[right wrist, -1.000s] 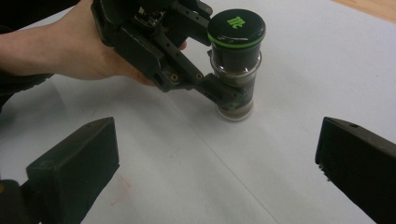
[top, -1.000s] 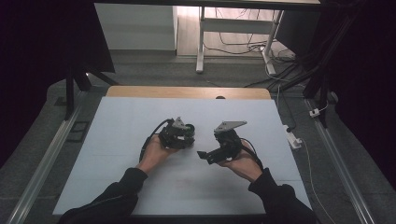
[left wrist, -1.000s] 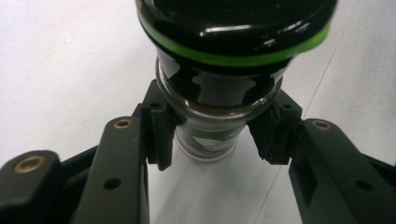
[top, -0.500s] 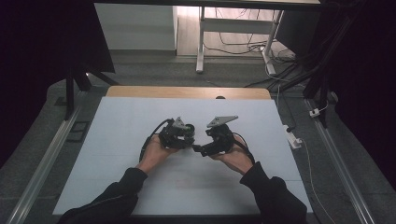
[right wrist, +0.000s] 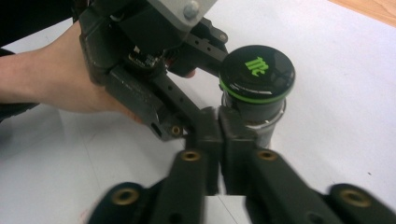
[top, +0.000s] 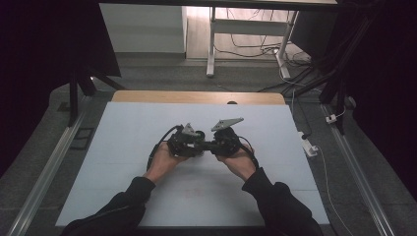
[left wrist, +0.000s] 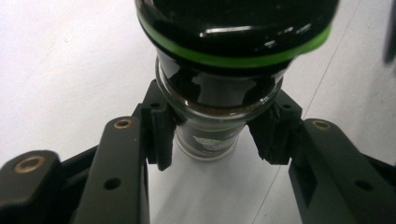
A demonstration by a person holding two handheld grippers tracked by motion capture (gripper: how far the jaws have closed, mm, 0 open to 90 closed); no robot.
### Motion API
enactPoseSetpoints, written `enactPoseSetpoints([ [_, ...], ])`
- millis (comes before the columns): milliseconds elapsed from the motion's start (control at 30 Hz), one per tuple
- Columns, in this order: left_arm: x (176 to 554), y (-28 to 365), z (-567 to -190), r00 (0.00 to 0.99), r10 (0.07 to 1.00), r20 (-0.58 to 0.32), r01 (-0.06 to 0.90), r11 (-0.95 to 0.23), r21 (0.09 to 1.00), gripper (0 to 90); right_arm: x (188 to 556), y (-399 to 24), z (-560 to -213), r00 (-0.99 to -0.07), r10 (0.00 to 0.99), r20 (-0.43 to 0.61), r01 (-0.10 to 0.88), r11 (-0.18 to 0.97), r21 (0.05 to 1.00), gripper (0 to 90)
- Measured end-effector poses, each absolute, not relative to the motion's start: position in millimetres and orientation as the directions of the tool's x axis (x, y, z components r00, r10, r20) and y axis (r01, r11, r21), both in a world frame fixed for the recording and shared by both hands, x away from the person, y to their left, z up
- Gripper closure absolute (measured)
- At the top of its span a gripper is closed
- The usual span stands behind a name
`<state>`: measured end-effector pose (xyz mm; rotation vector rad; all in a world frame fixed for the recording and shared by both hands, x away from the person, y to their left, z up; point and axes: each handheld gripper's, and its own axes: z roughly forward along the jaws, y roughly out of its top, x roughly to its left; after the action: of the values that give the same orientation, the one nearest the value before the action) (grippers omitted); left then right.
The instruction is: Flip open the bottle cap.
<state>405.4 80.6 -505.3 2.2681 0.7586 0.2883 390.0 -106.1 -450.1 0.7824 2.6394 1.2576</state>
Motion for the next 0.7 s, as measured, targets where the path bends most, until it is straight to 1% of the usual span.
enactPoseSetpoints([
  [200, 405, 80, -505, 0.801, 0.598, -0.011, 0.438, -0.573, 0.692, 53.4, 392, -98, -455, -0.852, 0.513, 0.106, 0.412, 0.531, 0.741, 90.0],
  [700, 404, 79, -505, 0.793, 0.609, -0.015, 0.447, -0.565, 0.694, 53.5, 393, -93, -452, -0.840, 0.533, 0.105, 0.410, 0.495, 0.766, 90.0],
])
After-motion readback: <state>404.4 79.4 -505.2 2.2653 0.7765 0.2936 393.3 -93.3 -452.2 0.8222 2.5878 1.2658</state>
